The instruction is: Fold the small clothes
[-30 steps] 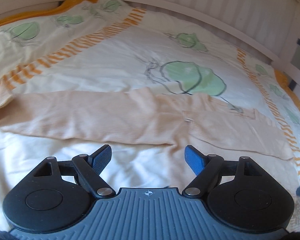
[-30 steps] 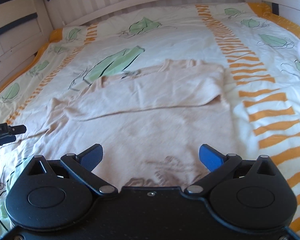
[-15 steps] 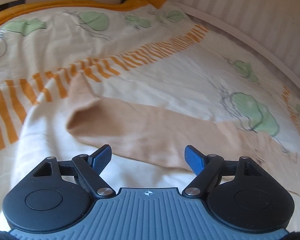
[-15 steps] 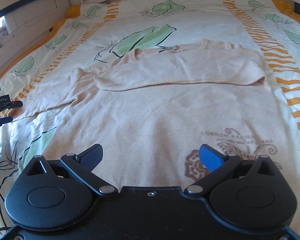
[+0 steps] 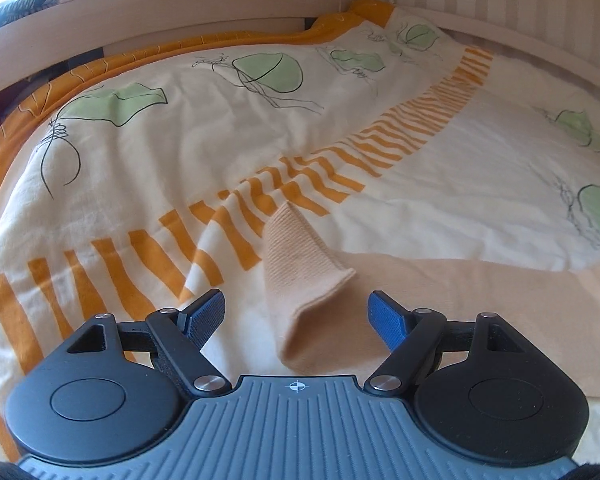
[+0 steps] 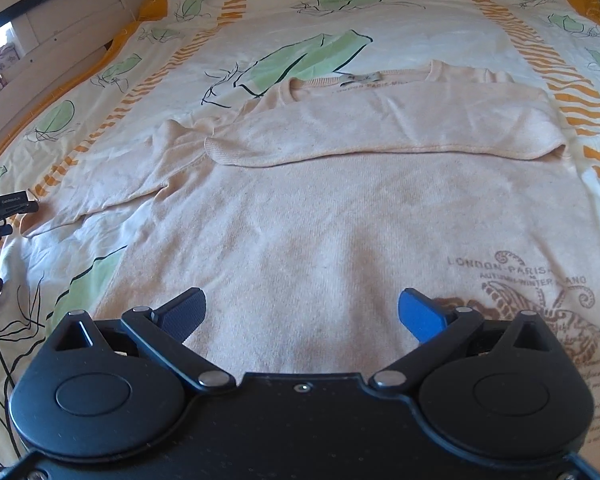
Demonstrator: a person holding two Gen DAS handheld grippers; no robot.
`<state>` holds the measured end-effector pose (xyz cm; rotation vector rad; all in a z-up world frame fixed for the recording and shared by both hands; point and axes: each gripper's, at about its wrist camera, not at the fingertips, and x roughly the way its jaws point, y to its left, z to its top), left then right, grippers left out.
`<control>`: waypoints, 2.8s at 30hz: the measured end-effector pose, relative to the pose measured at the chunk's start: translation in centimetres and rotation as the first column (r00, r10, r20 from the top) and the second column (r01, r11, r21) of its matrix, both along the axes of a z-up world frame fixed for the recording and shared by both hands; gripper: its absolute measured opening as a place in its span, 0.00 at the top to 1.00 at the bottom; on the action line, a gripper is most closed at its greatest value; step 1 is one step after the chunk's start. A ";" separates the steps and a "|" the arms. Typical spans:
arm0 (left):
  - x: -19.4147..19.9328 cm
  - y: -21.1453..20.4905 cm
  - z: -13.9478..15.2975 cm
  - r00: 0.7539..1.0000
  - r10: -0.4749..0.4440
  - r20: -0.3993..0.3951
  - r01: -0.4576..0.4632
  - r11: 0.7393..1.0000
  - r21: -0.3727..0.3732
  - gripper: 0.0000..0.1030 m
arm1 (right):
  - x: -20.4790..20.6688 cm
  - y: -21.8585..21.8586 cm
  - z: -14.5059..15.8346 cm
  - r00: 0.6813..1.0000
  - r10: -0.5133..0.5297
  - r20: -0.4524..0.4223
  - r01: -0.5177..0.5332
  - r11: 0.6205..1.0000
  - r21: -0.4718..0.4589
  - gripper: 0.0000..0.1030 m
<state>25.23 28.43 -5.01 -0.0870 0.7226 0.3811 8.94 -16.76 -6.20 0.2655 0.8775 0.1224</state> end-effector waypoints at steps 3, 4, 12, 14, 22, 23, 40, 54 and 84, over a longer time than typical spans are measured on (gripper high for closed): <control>0.6 0.5 -0.4 1.000 0.007 -0.019 -0.007 1.000 0.007 0.47 | -0.1 -0.1 -0.3 1.000 0.002 -0.007 -0.002 1.000 0.006 0.00; 0.8 0.7 -0.5 1.000 0.007 -0.027 -0.007 1.000 0.001 0.51 | -0.2 -0.2 -0.4 1.000 0.000 -0.008 0.000 1.000 0.010 0.00; 0.8 0.2 1.3 0.996 -0.041 0.080 0.044 0.999 -0.031 0.96 | -0.1 -2.0 -0.8 1.000 -0.024 0.003 0.024 0.998 0.060 0.00; 0.7 -0.8 2.6 0.992 -0.061 0.106 0.063 0.998 -0.018 0.96 | 0.0 -2.7 -0.8 1.000 -0.022 0.013 0.021 0.998 0.067 0.00; 0.5 -7.3 8.9 0.958 -0.180 0.223 0.189 0.982 -0.022 0.96 | 1.0 -6.0 -0.4 0.997 -0.011 0.077 0.006 0.998 0.065 0.00; 0.4 -8.4 9.7 0.951 -0.199 0.235 0.210 0.977 -0.022 0.96 | 1.3 -6.6 -0.3 0.996 -0.007 0.088 0.002 0.999 0.054 0.00; 1.8 -31.4 12.6 0.768 -0.581 0.268 0.619 0.782 -0.078 0.96 | 3.6 -16.6 -2.5 0.974 -0.169 0.153 0.151 0.981 0.124 0.00; 1.0 -44.6 2.5 0.654 -0.747 0.121 0.751 0.621 -0.224 0.87 | 3.9 -19.7 -2.3 0.954 -0.273 0.123 0.249 0.952 0.179 0.00; -3.7 -32.4 -0.8 0.763 -0.646 -0.016 0.636 0.756 -0.158 0.29 | 3.8 -18.9 -3.0 0.953 -0.251 0.169 0.225 0.961 0.162 0.00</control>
